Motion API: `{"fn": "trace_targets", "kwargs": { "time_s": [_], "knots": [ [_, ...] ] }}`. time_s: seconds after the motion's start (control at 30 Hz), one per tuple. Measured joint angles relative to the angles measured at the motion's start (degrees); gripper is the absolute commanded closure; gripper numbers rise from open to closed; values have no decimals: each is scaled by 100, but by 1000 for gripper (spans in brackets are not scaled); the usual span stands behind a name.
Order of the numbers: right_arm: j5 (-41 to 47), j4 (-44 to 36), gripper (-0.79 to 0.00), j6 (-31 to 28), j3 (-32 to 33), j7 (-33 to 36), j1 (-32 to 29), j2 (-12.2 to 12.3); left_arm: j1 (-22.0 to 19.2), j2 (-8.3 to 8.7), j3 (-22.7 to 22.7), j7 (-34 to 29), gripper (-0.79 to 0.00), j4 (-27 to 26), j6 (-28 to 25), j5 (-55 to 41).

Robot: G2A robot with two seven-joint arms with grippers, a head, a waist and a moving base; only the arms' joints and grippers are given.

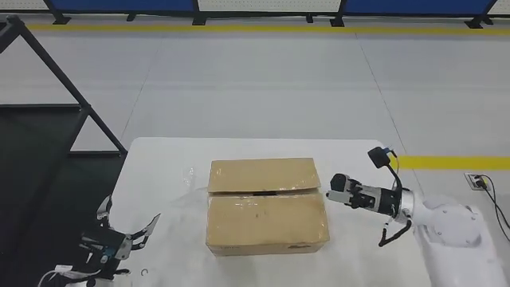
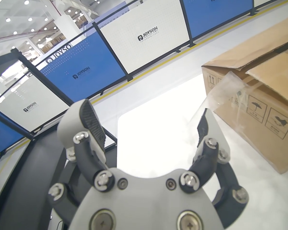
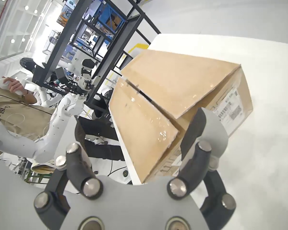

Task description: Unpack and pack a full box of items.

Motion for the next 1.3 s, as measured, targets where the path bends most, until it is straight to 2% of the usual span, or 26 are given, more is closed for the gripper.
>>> {"fn": "trace_targets", "kwargs": {
  "time_s": [0.17, 0.33, 0.67, 0.8, 1.03, 1.2, 1.3],
  "knots": [
    [421, 619, -785, -197, -538, -197, 230, 303, -13, 10, 43, -22, -785, 11, 3, 10],
    [974, 843, -785, -338, -1094, -338, 368, 533, -12, 10, 41, -22, -785, 10, 3, 10],
    [2386, 250, -785, -640, -1830, -638, 184, 1137, -12, 10, 41, -21, -785, 10, 3, 10],
    [2652, -77, -785, -835, -1960, -833, 38, 1403, -12, 10, 41, -21, -785, 10, 3, 10],
    [2422, -1011, -785, -1500, -2266, -1497, -446, 1986, -12, 10, 41, -21, -785, 10, 3, 10],
    [1588, -1327, -785, -2400, -2757, -2405, -863, 2534, -12, 10, 41, -21, -785, 10, 3, 10],
    [1349, -1455, -785, -2599, -3048, -2624, -977, 2818, -12, 10, 41, -21, -785, 10, 3, 10]
  ]
}}
